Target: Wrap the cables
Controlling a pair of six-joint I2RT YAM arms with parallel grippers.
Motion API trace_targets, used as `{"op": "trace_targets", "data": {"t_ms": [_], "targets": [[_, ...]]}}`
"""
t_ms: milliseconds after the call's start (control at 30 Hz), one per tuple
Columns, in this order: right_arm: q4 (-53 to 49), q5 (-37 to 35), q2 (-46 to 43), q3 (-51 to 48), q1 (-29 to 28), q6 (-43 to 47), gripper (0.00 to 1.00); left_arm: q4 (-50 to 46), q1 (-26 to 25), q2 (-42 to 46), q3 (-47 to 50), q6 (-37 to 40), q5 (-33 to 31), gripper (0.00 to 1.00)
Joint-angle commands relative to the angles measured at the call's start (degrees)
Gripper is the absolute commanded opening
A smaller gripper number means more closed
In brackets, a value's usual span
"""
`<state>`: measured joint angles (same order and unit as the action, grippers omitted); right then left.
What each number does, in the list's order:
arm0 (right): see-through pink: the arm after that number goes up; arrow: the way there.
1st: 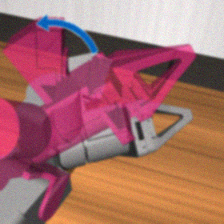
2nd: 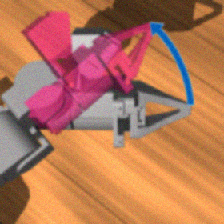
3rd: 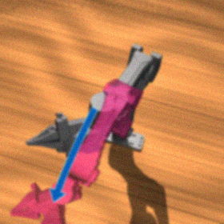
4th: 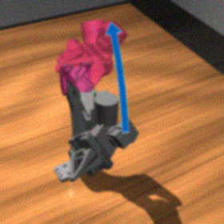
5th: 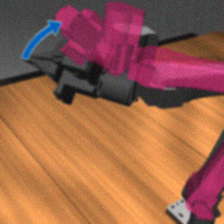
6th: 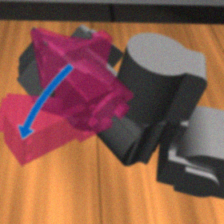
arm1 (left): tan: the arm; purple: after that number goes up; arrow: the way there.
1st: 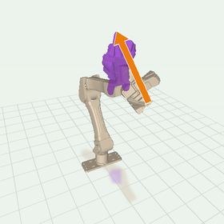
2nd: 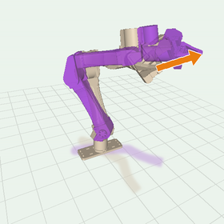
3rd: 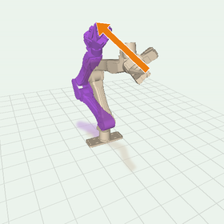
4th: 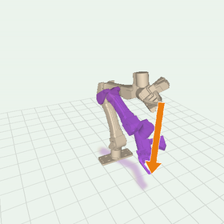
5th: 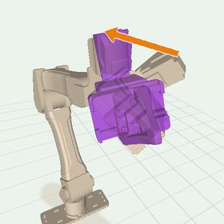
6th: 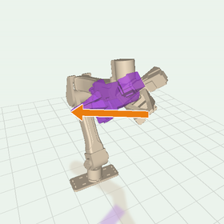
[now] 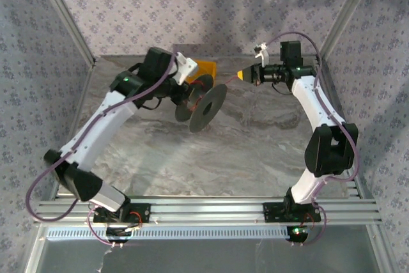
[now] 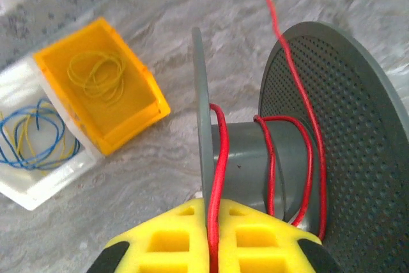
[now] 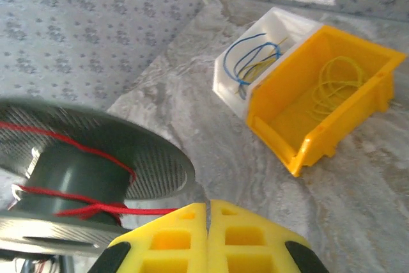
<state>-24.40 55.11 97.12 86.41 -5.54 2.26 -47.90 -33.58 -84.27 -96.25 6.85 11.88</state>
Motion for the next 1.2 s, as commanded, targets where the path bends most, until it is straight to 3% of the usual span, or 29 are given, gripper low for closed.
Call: {"op": "trace_targets", "data": {"t_ms": [0,167,467,933,1167], "targets": [[9.89,-2.28,-0.94,-4.36,2.43,-4.02,0.0,1.63,3.97,7.38,2.27,1.19,15.35,0.0],[19.7,-3.67,-4.44,-13.5,2.37,-10.4,0.0,12.65,9.32,10.31,5.08,-6.38,28.59,0.0],[30.57,-8.67,-8.85,-21.97,-2.87,-16.98,0.0,36.84,10.2,9.01,9.31,-24.72,37.75,0.0],[50.69,-3.59,-12.74,-29.34,-7.26,-29.85,0.0,69.38,14.96,8.2,18.44,-49.5,36.56,0.0],[55.42,0.38,-14.36,-31.02,-10.6,-31.76,0.0,70.06,15.58,8.51,20.16,-50.61,31.04,0.0]]}}
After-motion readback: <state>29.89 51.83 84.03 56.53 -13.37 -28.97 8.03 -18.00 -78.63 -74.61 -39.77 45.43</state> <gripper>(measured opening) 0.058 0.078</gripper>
